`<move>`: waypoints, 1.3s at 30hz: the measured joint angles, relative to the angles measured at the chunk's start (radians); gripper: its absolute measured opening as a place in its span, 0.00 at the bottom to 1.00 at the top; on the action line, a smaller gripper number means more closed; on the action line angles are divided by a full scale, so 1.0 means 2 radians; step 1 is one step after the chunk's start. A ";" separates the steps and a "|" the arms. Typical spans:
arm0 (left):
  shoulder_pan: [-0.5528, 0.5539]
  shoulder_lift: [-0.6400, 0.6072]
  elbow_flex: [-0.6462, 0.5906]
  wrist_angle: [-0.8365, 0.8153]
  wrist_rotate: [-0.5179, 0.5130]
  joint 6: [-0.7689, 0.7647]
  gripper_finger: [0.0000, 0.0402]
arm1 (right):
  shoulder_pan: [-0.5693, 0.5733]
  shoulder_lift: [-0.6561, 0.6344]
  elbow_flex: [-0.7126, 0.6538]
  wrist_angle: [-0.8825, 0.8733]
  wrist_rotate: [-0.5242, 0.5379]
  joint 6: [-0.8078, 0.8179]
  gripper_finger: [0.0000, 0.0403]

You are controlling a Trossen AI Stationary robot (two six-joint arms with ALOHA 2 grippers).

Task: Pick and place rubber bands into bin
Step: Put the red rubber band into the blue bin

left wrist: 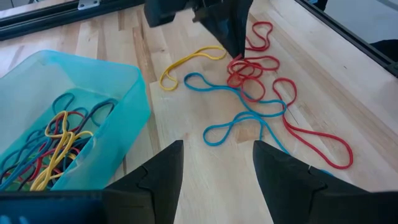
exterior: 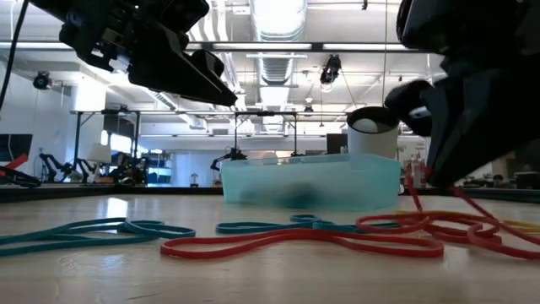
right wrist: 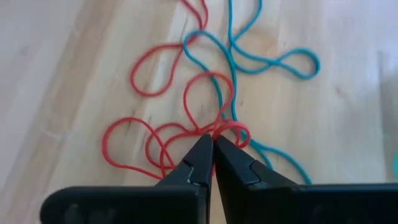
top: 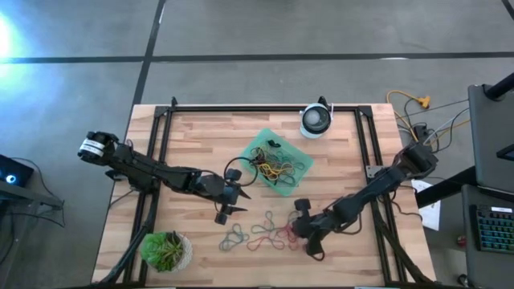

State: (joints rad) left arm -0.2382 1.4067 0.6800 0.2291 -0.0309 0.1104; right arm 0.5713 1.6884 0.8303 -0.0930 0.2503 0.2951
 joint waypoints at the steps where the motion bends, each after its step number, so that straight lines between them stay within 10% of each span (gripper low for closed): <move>1: 0.000 0.000 0.000 0.000 0.000 0.000 0.44 | 0.000 -0.006 0.000 0.000 0.000 -0.005 0.02; 22: 0.000 0.000 -0.001 0.000 0.000 0.000 0.44 | 0.018 -0.150 0.000 0.056 0.007 -0.249 0.02; 32: 0.000 0.000 -0.001 0.002 0.000 0.000 0.44 | 0.007 -0.164 0.000 0.049 0.202 -0.332 0.02; 39: 0.000 0.000 -0.001 0.002 0.000 0.000 0.44 | -0.071 -0.164 0.000 0.051 0.230 -0.357 0.02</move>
State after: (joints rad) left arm -0.2379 1.4067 0.6788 0.2325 -0.0311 0.1108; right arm 0.4290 1.3610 0.8307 0.0097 0.7107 -0.4198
